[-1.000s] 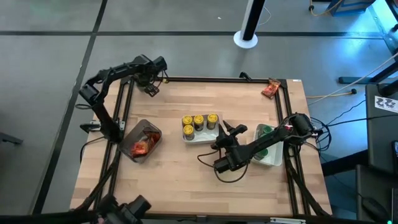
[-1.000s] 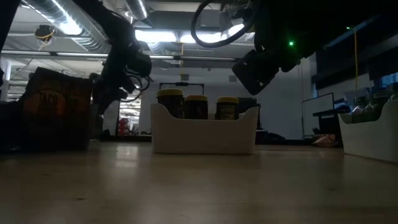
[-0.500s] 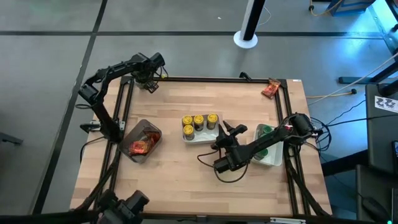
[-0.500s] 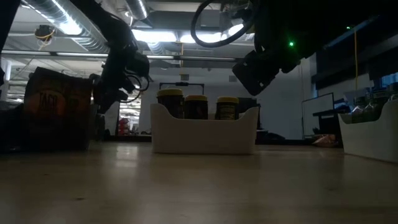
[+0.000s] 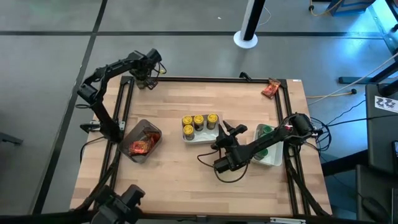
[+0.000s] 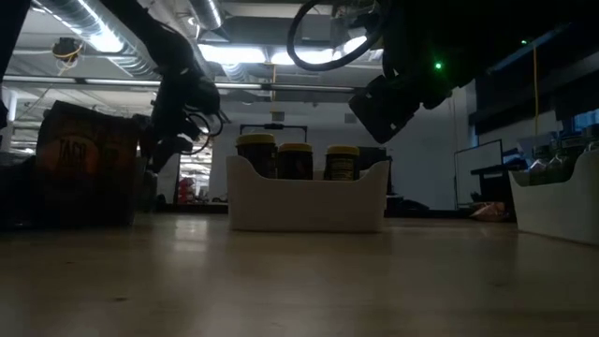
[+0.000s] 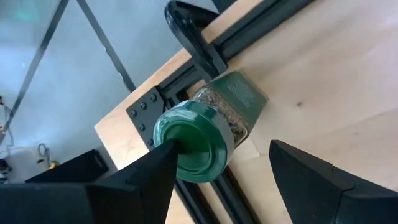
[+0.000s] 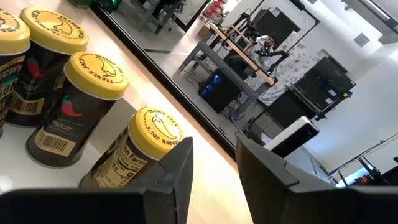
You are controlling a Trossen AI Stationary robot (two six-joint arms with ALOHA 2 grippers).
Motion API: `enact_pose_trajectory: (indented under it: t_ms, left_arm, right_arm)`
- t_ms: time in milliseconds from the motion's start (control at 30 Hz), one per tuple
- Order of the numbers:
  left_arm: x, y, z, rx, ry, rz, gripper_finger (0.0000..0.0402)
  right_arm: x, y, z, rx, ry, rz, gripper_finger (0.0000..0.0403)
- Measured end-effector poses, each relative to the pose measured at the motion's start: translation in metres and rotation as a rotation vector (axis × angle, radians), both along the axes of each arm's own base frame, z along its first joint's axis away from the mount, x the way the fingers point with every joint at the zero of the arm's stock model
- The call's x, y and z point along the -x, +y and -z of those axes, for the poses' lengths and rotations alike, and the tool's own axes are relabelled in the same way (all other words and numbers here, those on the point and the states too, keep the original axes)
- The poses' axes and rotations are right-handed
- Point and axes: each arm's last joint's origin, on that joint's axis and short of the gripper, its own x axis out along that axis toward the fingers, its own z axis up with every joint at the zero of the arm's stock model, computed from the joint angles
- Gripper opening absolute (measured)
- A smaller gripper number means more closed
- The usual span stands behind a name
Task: Sort spices by type
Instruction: Put the green seasoning bottle into the right white bin
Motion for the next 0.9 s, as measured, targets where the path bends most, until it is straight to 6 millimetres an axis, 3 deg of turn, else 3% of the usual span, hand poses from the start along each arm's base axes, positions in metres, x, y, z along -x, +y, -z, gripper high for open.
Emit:
enact_pose_trajectory:
  t_ms: [433,900]
  left_arm:
    - [0.009,0.002,0.009,0.078,-0.029,0.020,0.0237]
    - [0.001,-0.018,0.005,0.226,-0.058,0.108,0.0237]
  right_arm:
    - [0.000,0.000,0.000,-0.002,0.000,0.000,0.0121]
    - [0.000,0.000,0.000,-0.001,0.000,0.000,0.0121]
